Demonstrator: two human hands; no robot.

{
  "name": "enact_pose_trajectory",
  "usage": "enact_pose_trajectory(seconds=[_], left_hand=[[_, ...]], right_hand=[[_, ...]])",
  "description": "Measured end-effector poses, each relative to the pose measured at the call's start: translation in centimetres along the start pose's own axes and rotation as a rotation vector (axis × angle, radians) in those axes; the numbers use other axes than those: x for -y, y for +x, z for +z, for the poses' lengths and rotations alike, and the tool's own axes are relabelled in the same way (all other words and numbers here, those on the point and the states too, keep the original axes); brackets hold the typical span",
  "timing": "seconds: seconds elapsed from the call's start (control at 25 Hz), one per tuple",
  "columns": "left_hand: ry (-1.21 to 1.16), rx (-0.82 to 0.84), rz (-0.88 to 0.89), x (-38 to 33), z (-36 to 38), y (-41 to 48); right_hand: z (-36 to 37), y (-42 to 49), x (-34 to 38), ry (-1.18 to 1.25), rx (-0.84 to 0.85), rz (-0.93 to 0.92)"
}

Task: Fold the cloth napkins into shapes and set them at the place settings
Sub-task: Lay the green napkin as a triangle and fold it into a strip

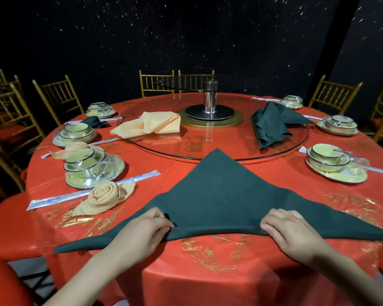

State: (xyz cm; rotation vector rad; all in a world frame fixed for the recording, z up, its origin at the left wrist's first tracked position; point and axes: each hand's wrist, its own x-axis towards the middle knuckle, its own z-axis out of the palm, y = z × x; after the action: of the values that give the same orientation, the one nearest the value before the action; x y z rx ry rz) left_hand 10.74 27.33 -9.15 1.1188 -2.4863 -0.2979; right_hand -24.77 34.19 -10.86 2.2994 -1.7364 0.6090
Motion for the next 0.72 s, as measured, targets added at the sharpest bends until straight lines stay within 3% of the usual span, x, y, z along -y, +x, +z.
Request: enact_pose_trajectory(seconds=[0.2, 0.36, 0.44, 0.52, 0.6, 0.72], left_hand=[[0.008, 0.024, -0.187, -0.6, -0.2, 1.0], [0.29, 0.043, -0.272, -1.4, -0.8, 1.7], [0.355, -0.112, -0.144, -2.8, 0.4, 1.9], [0.226, -0.212, 0.043, -6.2, 3.0, 1.9], [0.241, -0.144, 0.118, -9.8, 5.8, 2.4], [0.304, -0.062, 0.07, -12.1, 8.2, 3.7]], right_hand=[[-1.1, 1.6, 0.2, -0.068, 0.16, 0.195], [-1.0, 2.3, 0.1, -0.048, 0.224, 0.27], [-1.0, 2.3, 0.1, -0.026, 0.233, 0.279], [-1.0, 2.3, 0.1, 0.008, 0.253, 0.299], [-1.1, 2.3, 0.2, 0.033, 0.259, 0.315], [-1.1, 2.4, 0.1, 0.054, 0.237, 0.294]])
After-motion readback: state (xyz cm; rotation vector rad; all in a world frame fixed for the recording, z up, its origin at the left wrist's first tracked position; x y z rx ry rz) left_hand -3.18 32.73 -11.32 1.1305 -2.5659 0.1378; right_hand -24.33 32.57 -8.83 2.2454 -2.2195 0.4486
